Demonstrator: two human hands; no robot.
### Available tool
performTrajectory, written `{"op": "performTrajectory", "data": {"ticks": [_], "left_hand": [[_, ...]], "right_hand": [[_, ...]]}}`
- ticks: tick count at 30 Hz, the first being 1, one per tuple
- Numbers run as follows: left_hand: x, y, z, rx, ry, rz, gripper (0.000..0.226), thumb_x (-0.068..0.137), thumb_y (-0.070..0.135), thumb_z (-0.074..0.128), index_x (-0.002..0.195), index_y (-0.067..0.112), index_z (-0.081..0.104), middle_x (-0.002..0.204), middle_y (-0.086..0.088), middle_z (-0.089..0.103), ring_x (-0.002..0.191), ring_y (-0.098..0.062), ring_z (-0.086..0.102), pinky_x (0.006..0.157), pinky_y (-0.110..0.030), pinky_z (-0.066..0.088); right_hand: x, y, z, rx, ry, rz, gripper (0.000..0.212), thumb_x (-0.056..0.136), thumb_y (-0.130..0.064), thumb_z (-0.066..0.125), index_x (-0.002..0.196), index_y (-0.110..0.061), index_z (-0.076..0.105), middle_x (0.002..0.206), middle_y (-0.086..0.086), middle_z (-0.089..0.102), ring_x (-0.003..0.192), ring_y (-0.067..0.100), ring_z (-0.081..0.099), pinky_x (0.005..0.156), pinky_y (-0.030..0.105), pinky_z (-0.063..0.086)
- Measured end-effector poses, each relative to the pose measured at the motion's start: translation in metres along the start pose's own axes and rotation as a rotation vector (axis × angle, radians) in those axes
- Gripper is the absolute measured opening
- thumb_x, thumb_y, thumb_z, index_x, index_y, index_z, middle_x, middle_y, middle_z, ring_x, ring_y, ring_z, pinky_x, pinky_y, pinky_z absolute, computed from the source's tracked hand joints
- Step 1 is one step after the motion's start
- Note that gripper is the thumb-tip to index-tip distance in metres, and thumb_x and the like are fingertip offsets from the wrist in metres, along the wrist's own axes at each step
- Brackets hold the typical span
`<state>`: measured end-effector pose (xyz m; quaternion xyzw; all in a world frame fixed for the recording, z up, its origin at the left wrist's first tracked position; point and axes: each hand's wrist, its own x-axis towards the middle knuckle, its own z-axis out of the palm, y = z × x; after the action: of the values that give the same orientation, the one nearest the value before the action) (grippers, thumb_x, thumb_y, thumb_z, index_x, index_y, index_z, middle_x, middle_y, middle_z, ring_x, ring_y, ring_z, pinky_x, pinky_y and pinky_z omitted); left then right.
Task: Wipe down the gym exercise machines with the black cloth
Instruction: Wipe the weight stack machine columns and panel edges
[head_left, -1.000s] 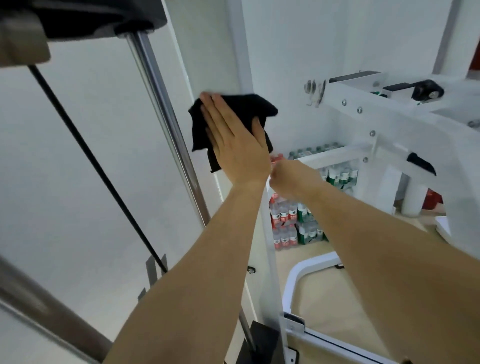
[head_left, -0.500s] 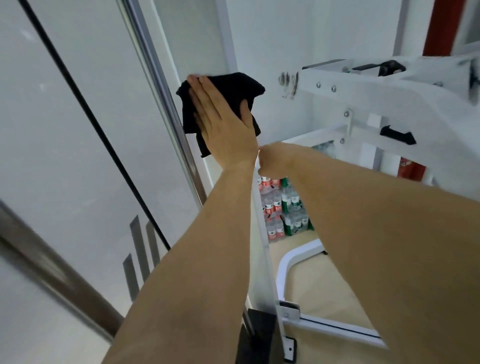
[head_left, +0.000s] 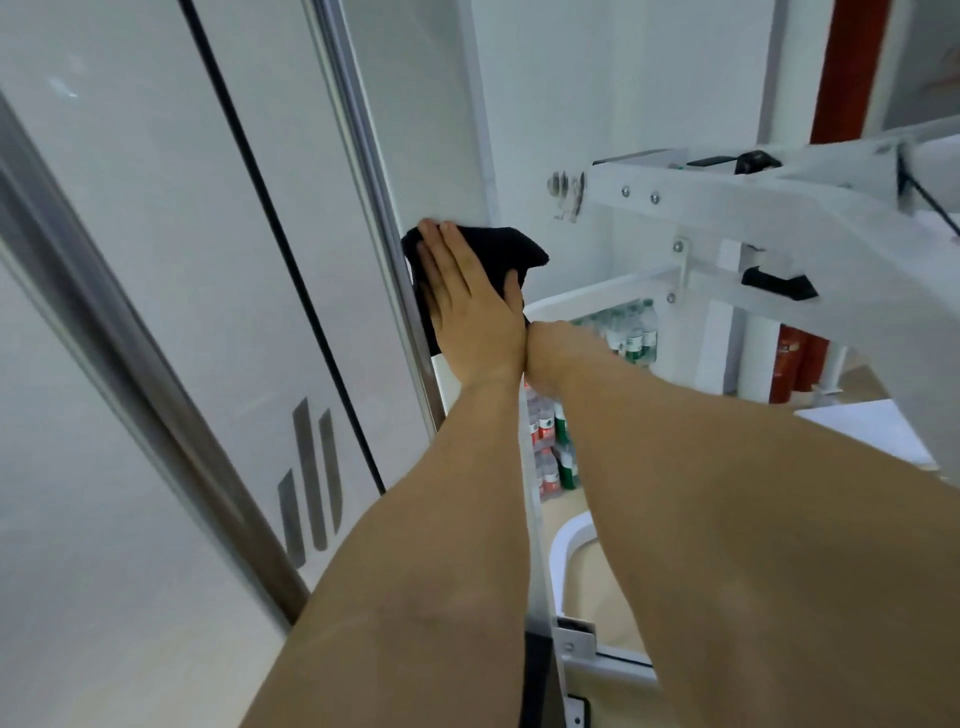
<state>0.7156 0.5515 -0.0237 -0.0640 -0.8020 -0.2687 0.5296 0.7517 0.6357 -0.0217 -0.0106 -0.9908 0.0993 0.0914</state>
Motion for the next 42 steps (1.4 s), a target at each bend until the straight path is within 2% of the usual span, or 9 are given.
{"op": "performTrajectory", "data": {"ticks": [3,5,7,13,19,25,30,36,42], "left_hand": [[0.002,0.005,-0.006,0.004,-0.034,-0.005,0.079,0.101,0.043,0.044,0.157,-0.002,0.011,0.165,-0.021,0.011,0.154,-0.034,0.012,0.125,-0.038,0.01],[0.0,0.005,-0.009,0.002,-0.044,-0.011,0.08,0.101,0.041,0.047,0.157,-0.001,0.009,0.166,-0.02,0.01,0.154,-0.032,0.011,0.126,-0.036,0.007],[-0.002,0.004,-0.01,-0.002,-0.045,-0.012,0.08,0.102,0.042,0.048,0.157,-0.001,0.009,0.166,-0.019,0.01,0.154,-0.031,0.011,0.125,-0.034,0.005],[-0.008,0.002,-0.004,-0.003,0.019,-0.038,0.079,0.101,0.046,0.046,0.157,0.0,0.014,0.165,-0.018,0.015,0.153,-0.03,0.017,0.125,-0.034,0.012],[-0.029,-0.002,0.012,-0.023,0.083,-0.081,0.076,0.102,0.047,0.04,0.157,0.001,0.015,0.165,-0.017,0.017,0.152,-0.028,0.019,0.125,-0.035,0.017],[-0.082,-0.019,0.035,-0.005,0.108,-0.079,0.074,0.103,0.045,0.039,0.157,0.001,0.015,0.165,-0.017,0.018,0.152,-0.029,0.019,0.126,-0.037,0.014],[-0.143,-0.038,0.056,-0.002,0.083,-0.152,0.077,0.103,0.043,0.044,0.156,0.004,0.004,0.165,-0.017,0.016,0.153,-0.029,0.016,0.126,-0.037,0.011],[-0.122,-0.024,0.055,-0.035,0.17,-0.192,0.072,0.103,0.041,0.047,0.155,-0.001,0.022,0.163,-0.018,0.023,0.152,-0.031,0.022,0.125,-0.04,0.019],[-0.188,-0.049,0.08,-0.034,0.18,-0.184,0.07,0.104,0.041,0.044,0.155,0.0,0.019,0.163,-0.019,0.024,0.151,-0.03,0.023,0.125,-0.038,0.017]], "right_hand": [[-0.004,-0.003,0.016,0.117,0.076,0.055,0.015,0.093,-0.009,0.044,0.082,-0.018,0.048,0.1,0.009,0.065,0.08,0.026,0.054,0.071,0.037,0.048],[-0.008,-0.002,0.025,0.137,0.118,0.071,0.016,0.093,-0.011,0.044,0.096,-0.019,0.058,0.1,0.006,0.064,0.082,0.026,0.056,0.071,0.037,0.048],[-0.013,0.001,0.034,0.156,0.154,0.072,0.028,0.093,-0.013,0.043,0.113,-0.024,0.06,0.105,0.005,0.063,0.088,0.028,0.059,0.072,0.038,0.048],[-0.028,0.001,0.079,0.269,0.275,0.086,0.04,0.095,-0.015,0.049,0.131,-0.03,0.046,0.111,0.004,0.064,0.092,0.028,0.063,0.068,0.037,0.045],[-0.036,0.017,0.139,0.259,0.305,0.141,0.038,0.095,-0.015,0.051,0.131,-0.027,0.05,0.121,0.004,0.06,0.102,0.026,0.062,0.069,0.036,0.042],[-0.043,0.053,0.185,0.284,0.238,0.181,0.055,0.095,-0.01,0.048,0.145,-0.033,0.044,0.133,0.004,0.058,0.105,0.027,0.063,0.078,0.037,0.048],[-0.045,0.081,0.196,0.222,0.219,0.103,0.047,0.096,-0.011,0.047,0.141,-0.025,0.049,0.128,0.008,0.057,0.109,0.031,0.059,0.082,0.041,0.047],[-0.033,0.091,0.197,0.217,0.175,-0.016,0.043,0.096,-0.017,0.052,0.139,-0.024,0.055,0.133,0.006,0.056,0.111,0.028,0.06,0.089,0.043,0.052],[-0.019,0.099,0.208,0.164,0.199,-0.105,0.038,0.096,-0.025,0.056,0.133,-0.026,0.056,0.128,0.001,0.057,0.107,0.025,0.06,0.085,0.046,0.054]]}}
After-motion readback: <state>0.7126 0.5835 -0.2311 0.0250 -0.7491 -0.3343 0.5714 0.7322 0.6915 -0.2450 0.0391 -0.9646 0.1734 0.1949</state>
